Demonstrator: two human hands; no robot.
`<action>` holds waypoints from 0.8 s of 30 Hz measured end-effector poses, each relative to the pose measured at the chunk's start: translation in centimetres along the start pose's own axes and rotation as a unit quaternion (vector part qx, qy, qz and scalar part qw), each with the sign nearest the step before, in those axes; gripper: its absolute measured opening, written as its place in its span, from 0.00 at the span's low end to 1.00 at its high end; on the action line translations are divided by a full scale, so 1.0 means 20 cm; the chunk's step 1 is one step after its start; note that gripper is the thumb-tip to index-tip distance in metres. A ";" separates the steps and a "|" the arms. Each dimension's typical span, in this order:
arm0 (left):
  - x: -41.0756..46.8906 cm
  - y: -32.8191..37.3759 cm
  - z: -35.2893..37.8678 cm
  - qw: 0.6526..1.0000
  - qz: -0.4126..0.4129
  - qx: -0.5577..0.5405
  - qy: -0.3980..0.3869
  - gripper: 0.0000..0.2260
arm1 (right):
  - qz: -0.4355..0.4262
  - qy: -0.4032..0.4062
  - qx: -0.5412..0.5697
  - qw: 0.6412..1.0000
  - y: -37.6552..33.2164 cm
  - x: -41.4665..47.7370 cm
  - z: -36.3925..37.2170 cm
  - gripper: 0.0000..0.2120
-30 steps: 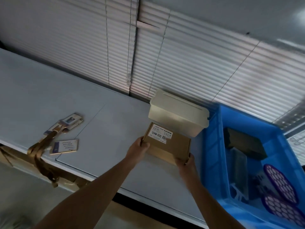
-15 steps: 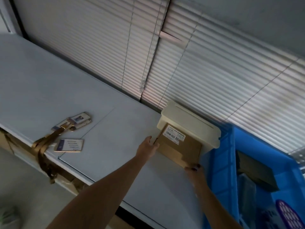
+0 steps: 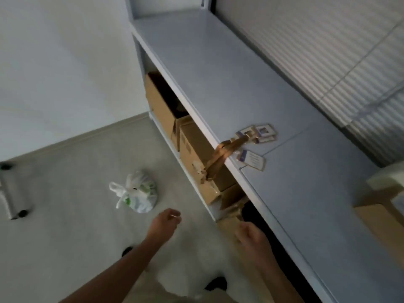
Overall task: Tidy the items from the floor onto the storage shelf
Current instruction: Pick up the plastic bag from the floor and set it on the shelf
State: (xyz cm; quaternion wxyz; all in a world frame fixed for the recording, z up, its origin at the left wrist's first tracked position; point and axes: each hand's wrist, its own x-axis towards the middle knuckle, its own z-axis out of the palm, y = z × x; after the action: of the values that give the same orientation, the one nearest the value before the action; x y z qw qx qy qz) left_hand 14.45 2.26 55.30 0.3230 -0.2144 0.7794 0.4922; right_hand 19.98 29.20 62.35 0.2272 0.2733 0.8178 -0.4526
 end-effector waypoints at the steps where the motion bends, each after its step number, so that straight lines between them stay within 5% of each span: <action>1: 0.04 -0.11 -0.17 0.999 -0.044 -0.006 0.011 0.05 | -0.015 -0.030 -0.037 0.999 -0.09 0.05 0.16 0.06; 8: 0.41 -0.68 -0.99 0.975 -0.187 -0.031 0.118 0.09 | -0.028 -0.197 -0.224 0.954 -0.48 0.65 1.29 0.13; 16: 1.61 -1.29 -1.14 0.966 -0.205 -0.028 0.152 0.19 | -0.117 -0.233 -0.354 0.898 -0.44 1.76 2.49 0.18; 21: 2.39 -1.58 -0.95 0.968 -0.136 -0.140 0.159 0.49 | -0.176 -0.187 -0.478 0.840 -0.12 2.45 3.03 0.47; 24: 2.62 -1.67 -0.83 0.959 -0.108 -0.193 0.179 0.39 | -0.212 -0.189 -0.482 0.829 0.02 2.66 3.24 0.60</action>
State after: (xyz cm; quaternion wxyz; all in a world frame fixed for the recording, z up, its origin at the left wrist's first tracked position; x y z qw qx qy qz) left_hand -5.23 -27.78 1.85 0.1817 -0.4406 0.6866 0.5491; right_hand -11.45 -13.82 -2.44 0.3787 -0.1416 0.9110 -0.0808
